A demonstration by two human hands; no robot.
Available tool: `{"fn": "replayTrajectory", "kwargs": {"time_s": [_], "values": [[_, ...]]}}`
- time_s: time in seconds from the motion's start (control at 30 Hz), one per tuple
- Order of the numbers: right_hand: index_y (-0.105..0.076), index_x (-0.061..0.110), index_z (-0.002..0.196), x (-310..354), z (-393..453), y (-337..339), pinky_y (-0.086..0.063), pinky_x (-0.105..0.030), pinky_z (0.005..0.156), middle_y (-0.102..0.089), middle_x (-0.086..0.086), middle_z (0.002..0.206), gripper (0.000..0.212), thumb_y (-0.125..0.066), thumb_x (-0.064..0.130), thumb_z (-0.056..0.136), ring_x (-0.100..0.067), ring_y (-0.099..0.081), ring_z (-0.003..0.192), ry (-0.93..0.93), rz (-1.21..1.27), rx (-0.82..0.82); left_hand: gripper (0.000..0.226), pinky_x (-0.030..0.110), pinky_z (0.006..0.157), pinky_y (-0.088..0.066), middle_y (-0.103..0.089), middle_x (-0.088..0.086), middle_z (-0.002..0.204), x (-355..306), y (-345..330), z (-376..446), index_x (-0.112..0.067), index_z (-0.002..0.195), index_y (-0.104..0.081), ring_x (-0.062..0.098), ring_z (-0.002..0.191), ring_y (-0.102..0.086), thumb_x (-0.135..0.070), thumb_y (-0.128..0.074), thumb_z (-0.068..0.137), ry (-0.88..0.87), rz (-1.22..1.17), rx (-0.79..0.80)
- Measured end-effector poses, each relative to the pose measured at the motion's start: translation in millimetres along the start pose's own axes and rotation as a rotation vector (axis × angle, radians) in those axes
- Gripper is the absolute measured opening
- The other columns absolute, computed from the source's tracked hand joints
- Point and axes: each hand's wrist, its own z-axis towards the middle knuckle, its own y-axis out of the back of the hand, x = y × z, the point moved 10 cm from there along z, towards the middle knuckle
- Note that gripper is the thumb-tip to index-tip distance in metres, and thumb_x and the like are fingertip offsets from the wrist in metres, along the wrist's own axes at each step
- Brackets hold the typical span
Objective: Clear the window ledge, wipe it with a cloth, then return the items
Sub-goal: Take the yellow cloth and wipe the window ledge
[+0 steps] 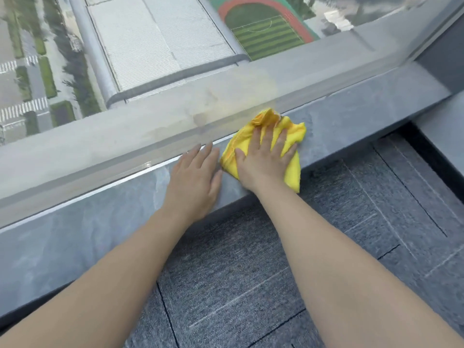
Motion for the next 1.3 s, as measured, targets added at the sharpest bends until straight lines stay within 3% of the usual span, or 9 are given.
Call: {"fn": "replayTrajectory", "kwargs": {"time_s": [0.2, 0.3, 0.4, 0.63, 0.73, 0.9, 1.07, 1.17, 1.3], "values": [[0.002, 0.021, 0.15, 11, -17, 1, 0.008, -0.05, 0.117, 0.007, -0.004, 0.161, 0.062, -0.02, 0.045, 0.097, -0.028, 0.01, 0.147, 0.593, -0.242, -0.01, 0.077, 0.045, 0.115, -0.02, -0.036, 0.019, 0.147, -9, -10, 0, -0.004, 0.136, -0.037, 0.035, 0.139, -0.028, -0.047, -0.013, 0.076, 0.095, 0.017, -0.058], [0.001, 0.026, 0.149, -4, -21, 3, 0.012, -0.044, 0.117, 0.006, 0.0, 0.161, 0.058, -0.019, 0.043, 0.098, -0.023, 0.01, 0.148, 0.768, -0.295, 0.019, 0.081, 0.042, 0.116, -0.016, -0.033, 0.016, 0.149, -22, -18, 3, -0.007, 0.138, -0.033, 0.032, 0.142, -0.024, -0.05, -0.008, 0.074, 0.148, 0.026, -0.061], [0.003, 0.027, 0.149, -31, -11, 8, 0.011, -0.042, 0.118, 0.007, 0.002, 0.161, 0.057, -0.017, 0.044, 0.098, -0.021, 0.011, 0.148, 0.753, -0.295, 0.021, 0.082, 0.04, 0.116, -0.016, -0.031, 0.014, 0.151, -41, -22, 11, -0.008, 0.139, -0.032, 0.03, 0.142, -0.022, -0.051, -0.007, 0.073, 0.161, 0.032, -0.087], [0.006, 0.02, 0.149, -121, 43, 38, 0.007, -0.049, 0.118, 0.013, -0.003, 0.16, 0.065, -0.017, 0.049, 0.096, -0.027, 0.011, 0.147, 0.413, -0.224, -0.016, 0.084, 0.04, 0.116, -0.016, -0.03, 0.016, 0.151, -90, -46, 41, -0.006, 0.138, -0.033, 0.032, 0.142, -0.023, -0.05, -0.006, 0.072, 0.193, 0.07, -0.049], [0.005, 0.017, 0.149, -124, 52, 41, 0.01, -0.052, 0.116, 0.015, -0.005, 0.159, 0.067, -0.018, 0.049, 0.096, -0.031, 0.014, 0.146, 0.29, -0.132, -0.033, 0.069, 0.035, 0.116, -0.01, -0.025, 0.012, 0.154, -93, -50, 46, -0.01, 0.141, -0.028, 0.026, 0.144, -0.018, -0.041, -0.017, 0.08, 0.252, 0.081, -0.026], [0.006, 0.012, 0.149, -102, 55, 36, 0.011, -0.057, 0.114, 0.015, -0.01, 0.159, 0.068, -0.021, 0.046, 0.096, -0.038, 0.013, 0.145, 0.104, -0.01, -0.011, 0.067, 0.034, 0.117, -0.009, -0.025, 0.01, 0.154, -86, -50, 38, -0.01, 0.14, -0.028, 0.024, 0.144, -0.018, -0.036, -0.019, 0.08, 0.29, 0.058, -0.029], [-0.002, 0.02, 0.15, -63, 41, 33, 0.009, -0.055, 0.115, 0.003, -0.005, 0.161, 0.06, -0.02, 0.044, 0.097, -0.034, 0.009, 0.146, 0.466, -0.1, -0.074, 0.074, 0.037, 0.117, -0.014, -0.028, 0.012, 0.152, -70, -47, 30, -0.008, 0.139, -0.031, 0.027, 0.142, -0.023, -0.047, -0.013, 0.078, 0.315, 0.088, -0.06], [-0.005, 0.03, 0.149, -66, 32, 34, 0.007, -0.049, 0.117, -0.001, 0.003, 0.161, 0.054, -0.018, 0.043, 0.098, -0.026, 0.004, 0.148, 0.71, -0.194, -0.053, 0.068, 0.039, 0.117, -0.014, -0.027, 0.013, 0.153, -67, -50, 30, -0.008, 0.139, -0.031, 0.029, 0.142, -0.022, -0.039, -0.021, 0.08, 0.348, 0.101, -0.044], [-0.002, 0.033, 0.148, -94, 37, 37, 0.011, -0.043, 0.118, 0.002, 0.008, 0.16, 0.052, -0.015, 0.043, 0.098, -0.018, 0.006, 0.148, 0.717, -0.208, -0.022, 0.069, 0.038, 0.117, -0.011, -0.024, 0.008, 0.155, -86, -63, 46, -0.012, 0.141, -0.027, 0.028, 0.143, -0.017, -0.04, -0.019, 0.078, 0.32, 0.113, 0.005]]}}
